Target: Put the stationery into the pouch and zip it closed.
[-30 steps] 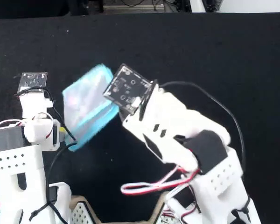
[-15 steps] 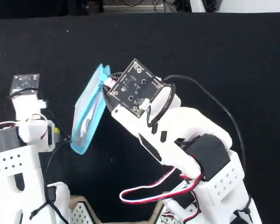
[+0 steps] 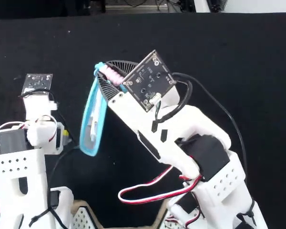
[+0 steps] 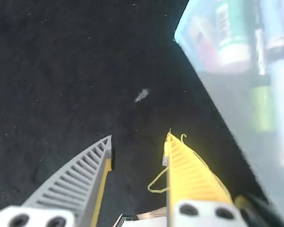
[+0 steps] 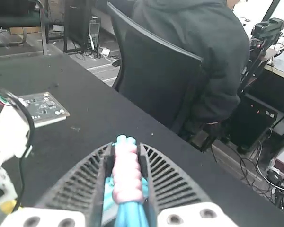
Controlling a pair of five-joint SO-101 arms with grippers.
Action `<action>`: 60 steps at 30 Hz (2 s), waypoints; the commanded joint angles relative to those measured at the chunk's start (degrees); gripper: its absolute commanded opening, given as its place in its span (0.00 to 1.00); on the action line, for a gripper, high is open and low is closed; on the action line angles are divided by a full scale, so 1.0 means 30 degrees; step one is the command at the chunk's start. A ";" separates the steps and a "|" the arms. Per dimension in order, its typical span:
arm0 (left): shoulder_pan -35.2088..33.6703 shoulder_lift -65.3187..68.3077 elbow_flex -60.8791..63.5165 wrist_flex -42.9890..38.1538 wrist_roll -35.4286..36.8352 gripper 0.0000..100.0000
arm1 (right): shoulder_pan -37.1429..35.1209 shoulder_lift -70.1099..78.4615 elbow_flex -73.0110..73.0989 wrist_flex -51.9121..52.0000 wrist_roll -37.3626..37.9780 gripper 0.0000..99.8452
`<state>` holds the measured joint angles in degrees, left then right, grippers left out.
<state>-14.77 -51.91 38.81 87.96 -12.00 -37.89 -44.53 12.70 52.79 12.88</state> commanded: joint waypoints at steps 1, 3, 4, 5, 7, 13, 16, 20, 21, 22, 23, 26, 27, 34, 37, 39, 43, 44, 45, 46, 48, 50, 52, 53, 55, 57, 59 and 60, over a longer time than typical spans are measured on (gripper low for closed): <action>0.1333 -0.0264 -0.0337 -0.0088 -0.0029 0.18 | -0.0234 0.0015 -0.0308 -0.1377 -0.0176 0.01; 0.2300 -0.0264 -0.0278 -0.0059 -0.0029 0.18 | -0.0234 0.0015 -0.0308 -0.2168 -0.0176 0.01; 0.2711 -0.0264 -0.0278 -0.0059 -0.0029 0.18 | -0.0264 0.0015 -0.0366 -0.2608 -0.0176 0.01; 0.3092 -0.0264 -0.0278 -0.0059 -0.0029 0.18 | -0.0264 0.0015 -0.0366 -0.3048 -0.0176 0.01; 0.3619 -0.0264 -0.0396 -0.0059 -0.0029 0.18 | -0.0264 0.0015 -0.0366 -0.3516 -0.0176 0.01; 0.3766 -0.0264 -0.0454 -0.0117 -0.0088 0.18 | -0.0264 -0.0073 0.0161 -0.2549 -0.0117 0.01; 0.3707 -0.0264 -0.0366 -0.0029 -0.0147 0.18 | -0.0264 -0.0132 0.0659 -0.2081 -0.0176 0.01; 0.2886 -0.0293 -0.0454 0.0176 -0.0176 0.18 | -0.0322 -0.0132 0.0747 -0.0234 -0.0176 0.01; 0.2593 -0.0293 -0.0484 0.0176 -0.0176 0.18 | -0.0557 -0.0132 0.0747 0.0117 -0.0176 0.01; 0.2300 -0.0293 -0.0630 0.0293 -0.0176 0.18 | -0.0791 -0.0132 0.0601 0.0498 -0.0088 0.01; 0.2125 -0.0293 -0.0747 0.0352 -0.0176 0.18 | -0.0967 -0.0132 0.0513 0.0791 -0.0059 0.01; 0.2037 -0.0293 -0.1011 0.0879 -0.0147 0.18 | -0.1758 -0.0073 0.0513 0.1026 -0.0147 0.01; 0.2037 -0.0293 -0.1187 0.1260 -0.0147 0.18 | -0.2110 -0.0103 0.0513 0.1084 -0.0147 0.01; 0.1832 -0.0293 -0.3473 0.3604 -0.0176 0.18 | -0.3487 -0.0132 -0.0366 0.4278 -0.0029 0.01; 0.1685 -0.0293 -0.4498 0.4249 -0.0176 0.18 | -0.3370 -0.0132 -0.0601 0.5861 0.0000 0.01; 0.0864 -0.0293 -0.5055 0.4278 -0.0176 0.18 | -0.3370 -0.0132 -0.0601 0.6652 0.0059 0.01; -0.1128 -0.0293 -0.5758 0.4278 -0.1231 0.18 | -0.3370 -0.0249 -0.0601 0.7443 0.1407 0.01; -0.1451 -0.0293 -0.5729 0.4278 -0.1875 0.18 | -0.3370 -0.0425 -0.0542 0.7443 0.1612 0.01; -0.1773 -0.0293 -0.5670 0.4308 -0.2549 0.18 | -0.3370 -0.0630 -0.0513 0.7443 0.1729 0.01; -0.2066 -0.0293 -0.5524 0.4308 -0.3282 0.18 | -0.3370 -0.0864 -0.0513 0.7443 0.1729 0.01; -0.2711 -0.0293 -0.5231 0.4308 -0.4982 0.18 | -0.3370 -0.1363 -0.0484 0.7443 0.1729 0.01; -0.3209 -0.0293 -0.5319 0.4308 -0.6300 0.18 | -0.3370 -0.1890 -0.0454 0.7502 0.1729 0.01; -0.3619 -0.0352 -0.5700 0.4308 -0.6799 0.18 | -0.3370 -0.2242 -0.0454 0.7853 0.1729 0.01; -0.3678 -0.0557 -0.5934 0.4308 -0.6769 0.18 | -0.3370 -0.2330 -0.0454 0.8234 0.1729 0.01; -0.3560 -0.1436 -0.6139 0.4308 -0.6769 0.19 | -0.3458 -0.2476 -0.0278 0.9055 0.1729 0.01; -0.3502 -0.2842 -0.6139 0.4308 -0.6769 0.19 | -0.3458 -0.2564 0.0073 0.9700 0.1729 0.01; -0.3238 -0.4542 -0.6139 0.4308 -0.6828 0.19 | -0.3399 -0.2564 0.0337 1.0110 0.1729 0.01; -0.2916 -0.5333 -0.6139 0.4278 -0.6828 0.19 | -0.3399 -0.2564 0.0454 1.0139 0.1729 0.01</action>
<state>-24.97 -61.76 23.69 100.70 -31.69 -47.82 -52.35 13.32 81.63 17.54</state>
